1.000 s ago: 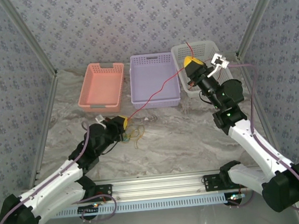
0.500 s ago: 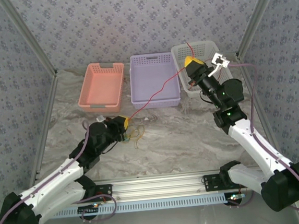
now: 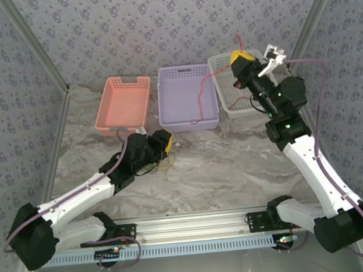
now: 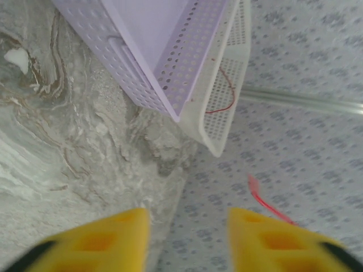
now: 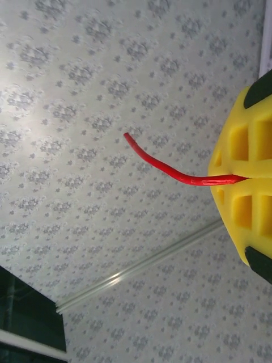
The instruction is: Untangle the cables
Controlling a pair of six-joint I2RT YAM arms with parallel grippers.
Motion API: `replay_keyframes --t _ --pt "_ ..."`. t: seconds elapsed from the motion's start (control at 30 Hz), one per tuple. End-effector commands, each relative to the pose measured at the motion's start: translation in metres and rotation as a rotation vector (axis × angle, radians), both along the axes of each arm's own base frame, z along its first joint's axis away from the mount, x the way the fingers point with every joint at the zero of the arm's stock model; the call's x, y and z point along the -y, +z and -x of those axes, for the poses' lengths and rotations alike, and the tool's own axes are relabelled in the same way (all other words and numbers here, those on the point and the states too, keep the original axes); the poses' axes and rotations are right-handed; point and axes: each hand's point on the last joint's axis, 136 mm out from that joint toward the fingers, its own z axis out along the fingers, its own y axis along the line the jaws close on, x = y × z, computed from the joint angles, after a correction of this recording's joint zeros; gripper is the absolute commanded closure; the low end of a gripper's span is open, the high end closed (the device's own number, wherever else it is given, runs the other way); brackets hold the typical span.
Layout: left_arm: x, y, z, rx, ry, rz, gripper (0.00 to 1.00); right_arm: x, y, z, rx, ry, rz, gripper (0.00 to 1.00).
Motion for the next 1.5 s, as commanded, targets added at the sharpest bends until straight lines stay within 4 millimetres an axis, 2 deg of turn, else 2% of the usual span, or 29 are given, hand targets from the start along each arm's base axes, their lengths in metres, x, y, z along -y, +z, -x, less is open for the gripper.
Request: replay_keyframes --t 0.0,0.07,0.1,0.23,0.37,0.53,0.63,0.7,0.8,0.93,1.03,1.2,1.3,1.47 --pt "0.014 0.018 0.001 0.068 -0.103 -0.091 0.29 0.015 0.021 0.004 0.039 -0.102 0.130 1.00" --pt "0.014 0.023 0.001 0.080 -0.112 -0.127 0.21 0.024 0.022 0.000 0.022 -0.151 0.183 1.00" --pt "0.011 0.025 0.001 0.087 -0.110 -0.152 0.21 0.030 0.024 -0.001 0.016 -0.186 0.210 1.00" --pt "-0.013 0.029 0.004 0.120 -0.064 -0.239 0.21 0.070 0.023 -0.019 -0.061 -0.348 0.248 1.00" --pt "-0.027 0.039 0.012 0.184 -0.077 -0.305 0.25 0.107 0.010 -0.046 -0.162 -0.468 0.213 1.00" --pt "-0.035 0.044 0.022 0.253 -0.132 -0.379 0.29 0.159 -0.028 -0.079 -0.303 -0.623 0.007 1.00" --pt "-0.041 0.040 0.026 0.266 -0.140 -0.402 0.32 0.187 -0.063 -0.098 -0.367 -0.677 -0.205 1.00" --pt "-0.043 0.036 0.028 0.270 -0.142 -0.406 0.33 0.204 -0.087 -0.111 -0.374 -0.703 -0.358 1.00" --pt "-0.043 0.031 0.032 0.277 -0.159 -0.403 0.34 0.222 -0.112 -0.129 -0.319 -0.726 -0.552 1.00" --pt "-0.044 0.025 0.035 0.295 -0.176 -0.407 0.34 0.234 -0.147 -0.162 -0.334 -0.732 -0.728 1.00" --pt "-0.053 0.024 0.037 0.314 -0.174 -0.449 0.33 0.239 -0.178 -0.189 -0.374 -0.755 -0.814 1.00" --pt "-0.065 0.028 0.040 0.351 -0.171 -0.482 0.32 0.232 -0.220 -0.225 -0.382 -0.786 -0.924 1.00" --pt "-0.071 0.033 0.041 0.362 -0.161 -0.484 0.33 0.224 -0.245 -0.237 -0.416 -0.819 -0.943 1.00" --pt "-0.076 0.044 0.040 0.383 -0.147 -0.470 0.33 0.215 -0.291 -0.242 -0.506 -0.860 -0.943 1.00"
